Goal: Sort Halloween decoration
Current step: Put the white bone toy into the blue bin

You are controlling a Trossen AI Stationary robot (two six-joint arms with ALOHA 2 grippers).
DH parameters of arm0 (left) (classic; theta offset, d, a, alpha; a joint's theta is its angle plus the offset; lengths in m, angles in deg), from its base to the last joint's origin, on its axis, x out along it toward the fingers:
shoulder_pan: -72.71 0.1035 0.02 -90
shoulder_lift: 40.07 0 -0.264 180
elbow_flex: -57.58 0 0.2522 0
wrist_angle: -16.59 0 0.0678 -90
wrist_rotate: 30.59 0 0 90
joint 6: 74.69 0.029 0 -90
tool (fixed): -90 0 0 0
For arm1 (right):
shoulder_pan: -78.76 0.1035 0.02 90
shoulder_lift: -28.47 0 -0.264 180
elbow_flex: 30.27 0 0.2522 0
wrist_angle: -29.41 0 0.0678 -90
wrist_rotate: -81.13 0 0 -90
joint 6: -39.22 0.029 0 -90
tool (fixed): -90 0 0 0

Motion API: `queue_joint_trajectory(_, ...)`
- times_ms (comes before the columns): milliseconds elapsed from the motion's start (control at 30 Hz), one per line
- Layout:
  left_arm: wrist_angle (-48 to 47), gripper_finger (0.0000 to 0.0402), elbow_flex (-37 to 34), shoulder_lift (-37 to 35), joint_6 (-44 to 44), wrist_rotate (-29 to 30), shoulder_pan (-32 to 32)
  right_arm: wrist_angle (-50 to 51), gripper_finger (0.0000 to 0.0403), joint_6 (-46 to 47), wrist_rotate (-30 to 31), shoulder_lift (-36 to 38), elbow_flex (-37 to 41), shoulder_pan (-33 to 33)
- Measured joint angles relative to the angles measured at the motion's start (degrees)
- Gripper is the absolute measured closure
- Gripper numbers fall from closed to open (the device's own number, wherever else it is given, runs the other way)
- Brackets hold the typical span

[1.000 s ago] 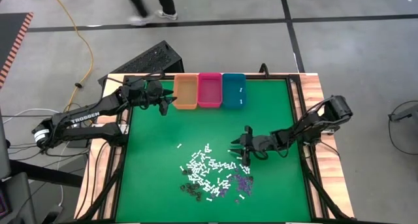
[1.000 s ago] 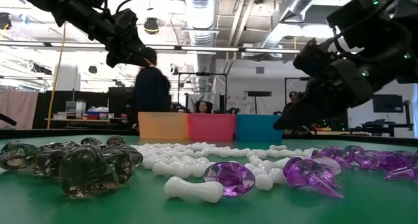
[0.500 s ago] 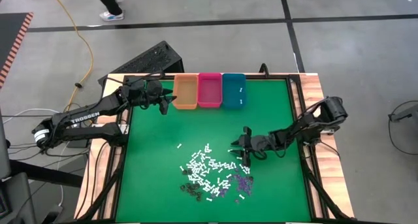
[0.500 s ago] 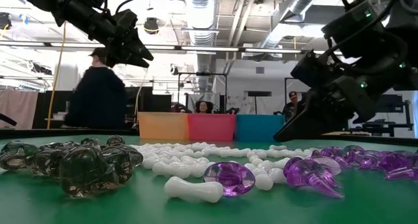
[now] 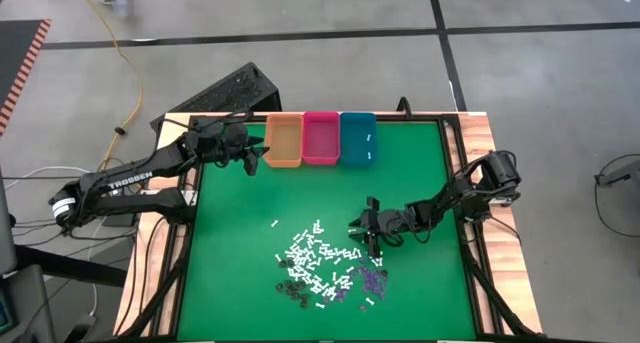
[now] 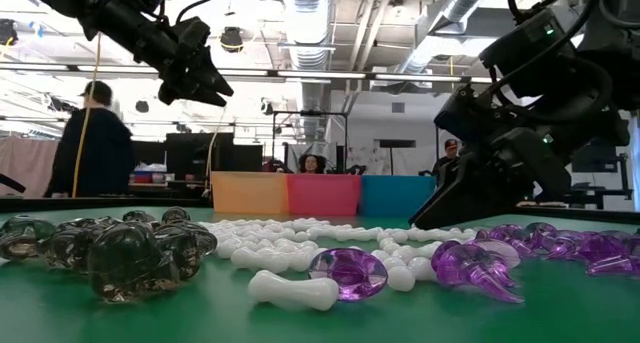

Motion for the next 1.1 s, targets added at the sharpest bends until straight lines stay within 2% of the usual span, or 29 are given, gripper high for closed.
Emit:
queue_joint_trajectory(100, -0.35, 0.0223, 0.00, 0.00, 0.02, 0.02, 0.00, 0.47, 0.0238, -0.01, 0.06, 0.21, 0.00, -0.03)
queue_joint_trajectory(333, -0.35, 0.0223, 0.00, 0.00, 0.02, 0.02, 0.00, 4.23, 0.0318, 1.16, 2.07, 0.17, -0.02, -0.04)
queue_joint_trajectory(467, -0.38, 0.0223, 0.00, 0.00, 0.19, 0.02, 0.00, 4.22, 0.0346, 1.22, 2.25, 0.15, 0.00, -0.04)
queue_joint_trajectory(833, -0.39, 0.0223, 0.00, 0.00, 0.24, 0.04, 0.00, 1.05, 0.0356, 1.22, 1.52, 1.21, 0.13, -1.01)
queue_joint_trajectory(1100, -0.39, 0.0223, 0.00, 0.00, 0.42, 0.03, 0.00, 1.43, 0.0358, -0.61, 1.30, 6.46, 0.26, -5.60)
